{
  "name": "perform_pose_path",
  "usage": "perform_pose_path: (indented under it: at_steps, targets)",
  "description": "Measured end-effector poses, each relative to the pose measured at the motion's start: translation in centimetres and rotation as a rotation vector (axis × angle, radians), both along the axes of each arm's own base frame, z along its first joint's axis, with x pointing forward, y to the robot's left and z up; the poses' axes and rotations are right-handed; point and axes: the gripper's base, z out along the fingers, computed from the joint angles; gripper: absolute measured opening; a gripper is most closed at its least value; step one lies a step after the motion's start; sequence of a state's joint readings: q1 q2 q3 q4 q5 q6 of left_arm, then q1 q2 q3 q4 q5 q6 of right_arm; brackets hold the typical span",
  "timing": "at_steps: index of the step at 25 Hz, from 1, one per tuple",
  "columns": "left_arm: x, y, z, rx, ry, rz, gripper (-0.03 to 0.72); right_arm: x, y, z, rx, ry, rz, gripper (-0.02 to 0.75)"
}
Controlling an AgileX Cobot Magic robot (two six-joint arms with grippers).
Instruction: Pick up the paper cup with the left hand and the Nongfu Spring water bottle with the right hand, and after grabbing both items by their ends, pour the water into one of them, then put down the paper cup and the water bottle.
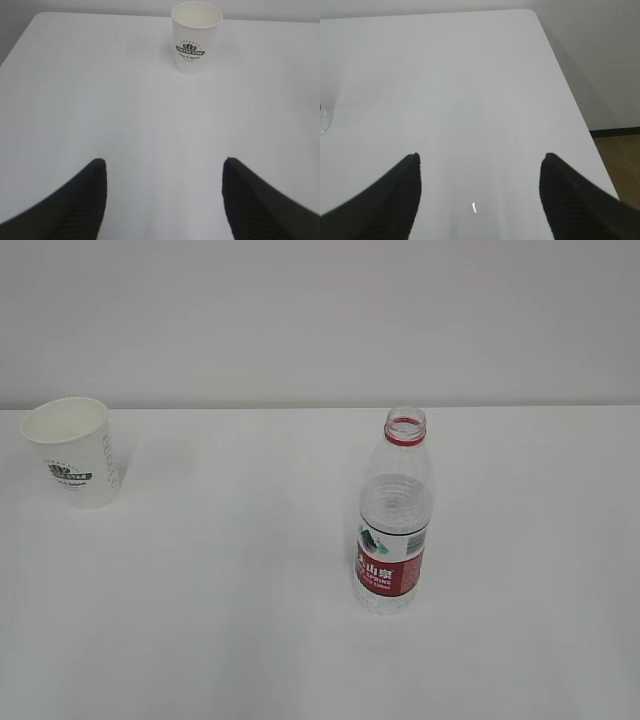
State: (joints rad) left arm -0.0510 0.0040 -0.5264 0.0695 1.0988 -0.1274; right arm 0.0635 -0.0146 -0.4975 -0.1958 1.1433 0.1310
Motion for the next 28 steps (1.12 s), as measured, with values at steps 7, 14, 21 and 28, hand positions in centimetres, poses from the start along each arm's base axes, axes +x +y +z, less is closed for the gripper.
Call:
perform_pose_path:
  at_steps: [7,14,21,28]
  targets:
    - [0.00,0.00,0.00,0.000,0.000,0.000,0.524,0.00,0.00,0.00,0.000,0.000,0.000,0.553]
    - [0.00,0.00,0.00,0.000,0.000,0.000,0.524,0.00,0.00,0.00,0.000,0.000,0.000,0.553]
    - [0.00,0.00,0.00,0.000,0.000,0.000,0.514,0.00,0.00,0.00,0.000,0.000,0.000,0.553]
    - [0.00,0.00,0.00,0.000,0.000,0.000,0.489,0.00,0.00,0.00,0.000,0.000,0.000,0.552]
